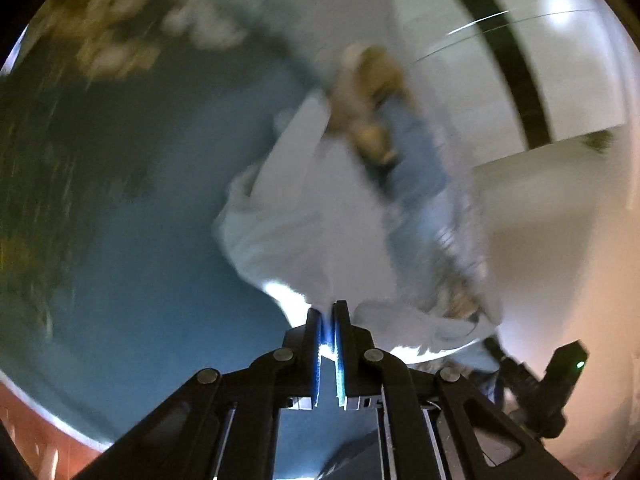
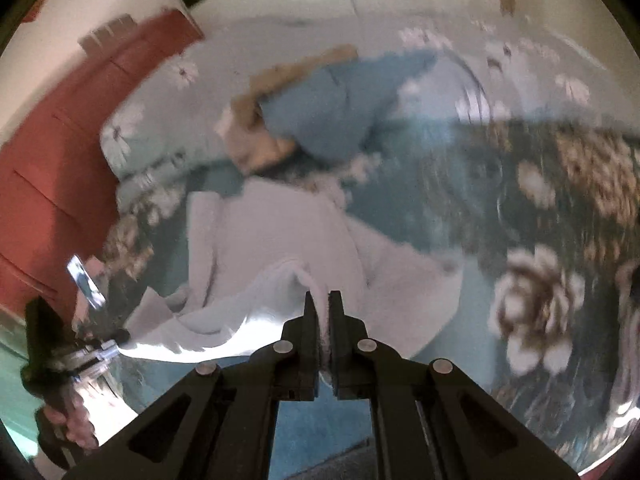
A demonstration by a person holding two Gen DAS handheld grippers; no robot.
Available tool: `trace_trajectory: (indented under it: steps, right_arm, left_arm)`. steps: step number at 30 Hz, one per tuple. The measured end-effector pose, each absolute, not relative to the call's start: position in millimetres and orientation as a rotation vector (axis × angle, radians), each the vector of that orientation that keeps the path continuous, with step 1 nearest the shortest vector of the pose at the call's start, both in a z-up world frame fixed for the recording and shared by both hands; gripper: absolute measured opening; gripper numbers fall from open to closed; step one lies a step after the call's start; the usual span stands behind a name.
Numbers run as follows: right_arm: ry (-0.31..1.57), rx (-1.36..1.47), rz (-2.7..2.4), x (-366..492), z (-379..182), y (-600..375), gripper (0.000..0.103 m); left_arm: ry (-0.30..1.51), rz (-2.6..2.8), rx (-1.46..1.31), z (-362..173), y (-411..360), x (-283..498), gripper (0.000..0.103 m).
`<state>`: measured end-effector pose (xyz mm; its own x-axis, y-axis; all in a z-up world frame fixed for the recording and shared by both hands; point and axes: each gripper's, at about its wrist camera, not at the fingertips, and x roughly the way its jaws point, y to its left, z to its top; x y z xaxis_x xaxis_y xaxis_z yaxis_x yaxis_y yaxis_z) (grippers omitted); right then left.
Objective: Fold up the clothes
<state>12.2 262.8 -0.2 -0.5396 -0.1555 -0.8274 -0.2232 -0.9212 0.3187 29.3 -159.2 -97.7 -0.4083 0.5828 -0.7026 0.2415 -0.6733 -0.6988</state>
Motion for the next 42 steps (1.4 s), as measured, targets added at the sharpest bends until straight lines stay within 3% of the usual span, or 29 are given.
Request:
trace_trajectory:
  steps: [4, 7, 9, 14, 19, 26, 31, 32, 36, 42]
  right_arm:
    - [0.61, -1.534, 2.602, 24, -13, 264, 0.004]
    - [0.593, -1.525, 2.612, 32, -10, 261, 0.004]
    - [0.584, -1.523, 2.619, 34, -8, 261, 0.004]
    - [0.592, -1.542, 2.617, 35, -11, 258, 0.004]
    - [0.599, -1.55, 2.61, 39, -12, 254, 0.004]
    - [0.607, -1.55, 2.607, 43, -12, 254, 0.005]
    - [0.621, -1.542, 2.607, 45, -12, 255, 0.005]
    - [0.624, -1.54, 2.608, 45, -12, 255, 0.005]
    - [0.632, -1.534, 2.607, 45, -11, 257, 0.005]
    - [0.629, -1.457, 2.616, 45, 2, 269, 0.005]
  left_arm:
    - [-1.201, 2.057, -1.698, -129, -150, 57, 0.008]
    - [-1.205, 2.014, -1.74, -120, -154, 66, 0.012]
    - [-1.219, 2.015, -1.743, -112, -159, 68, 0.034]
    - [-1.184, 2.111, -1.748, -94, -161, 53, 0.06]
    - [-1.154, 2.072, -1.854, -110, -157, 32, 0.062]
    - [-1.372, 1.93, -1.994, -147, -137, 13, 0.062]
    - [-1.369, 1.96, -2.084, -152, -132, 17, 0.059]
    - [-1.39, 1.967, -2.085, -154, -134, 21, 0.053]
    - [-1.467, 1.999, -2.072, -156, -145, 35, 0.01]
    - [-1.554, 2.028, -1.893, -131, -161, 40, 0.005]
